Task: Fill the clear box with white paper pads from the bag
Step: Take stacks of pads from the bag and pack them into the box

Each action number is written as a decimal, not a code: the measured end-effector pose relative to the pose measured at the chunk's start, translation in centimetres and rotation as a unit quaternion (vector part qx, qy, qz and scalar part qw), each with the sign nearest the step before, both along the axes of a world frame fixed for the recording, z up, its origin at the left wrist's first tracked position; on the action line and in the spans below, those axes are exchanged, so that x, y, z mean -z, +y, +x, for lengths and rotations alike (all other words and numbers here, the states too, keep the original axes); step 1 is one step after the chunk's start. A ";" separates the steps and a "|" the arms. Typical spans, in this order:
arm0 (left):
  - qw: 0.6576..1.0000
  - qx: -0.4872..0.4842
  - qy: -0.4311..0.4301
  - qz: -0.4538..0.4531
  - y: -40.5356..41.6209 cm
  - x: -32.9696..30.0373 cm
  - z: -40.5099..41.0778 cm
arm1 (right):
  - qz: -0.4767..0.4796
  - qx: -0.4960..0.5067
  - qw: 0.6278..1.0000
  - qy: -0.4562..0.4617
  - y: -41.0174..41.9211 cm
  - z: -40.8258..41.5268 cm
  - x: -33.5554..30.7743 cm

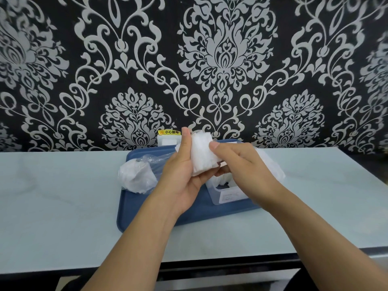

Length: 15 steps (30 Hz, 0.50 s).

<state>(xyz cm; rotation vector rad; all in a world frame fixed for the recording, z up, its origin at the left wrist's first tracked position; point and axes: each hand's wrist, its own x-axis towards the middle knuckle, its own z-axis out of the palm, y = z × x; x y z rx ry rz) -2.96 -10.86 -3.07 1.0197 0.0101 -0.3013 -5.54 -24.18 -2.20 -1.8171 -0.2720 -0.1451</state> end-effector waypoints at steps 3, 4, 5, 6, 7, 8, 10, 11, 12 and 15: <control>0.999 0.033 0.007 0.007 0.1 -0.1 -0.1 | -0.064 -0.035 0.997 0.009 -0.1 -0.3 0.1; 0.999 0.041 0.004 0.019 0.0 -0.1 -0.1 | -0.071 -0.045 0.996 0.023 -0.1 -0.4 0.2; 0.998 0.047 -0.001 0.032 0.0 -0.1 -0.2 | -0.066 -0.052 0.995 0.044 -0.2 -0.4 0.3; 0.998 0.049 -0.007 0.042 0.0 0.0 -0.3 | -0.057 -0.061 0.994 0.067 -0.1 -0.6 0.3; 0.998 0.049 -0.013 0.047 0.0 0.0 -0.3 | -0.060 -0.065 0.992 0.085 -0.1 -0.7 0.3; 0.998 0.047 -0.016 0.048 -0.1 0.0 -0.4 | -0.075 -0.056 0.991 0.091 -0.2 -0.8 0.2; 0.999 0.036 -0.012 0.039 -0.2 0.1 -0.5 | -0.095 0.014 0.994 0.050 -0.2 -0.8 -0.1; 0.999 0.028 -0.011 0.036 -0.3 0.2 -0.5 | -0.086 0.077 0.993 0.002 -0.2 -0.7 -0.2; 0.999 0.016 -0.013 0.037 -0.5 0.2 -0.5 | -0.065 0.147 0.986 -0.053 -0.1 -0.7 -0.4; 0.997 -0.001 -0.041 0.062 -1.5 0.3 -0.9 | -0.012 0.191 0.979 -0.067 0.8 -0.5 -0.3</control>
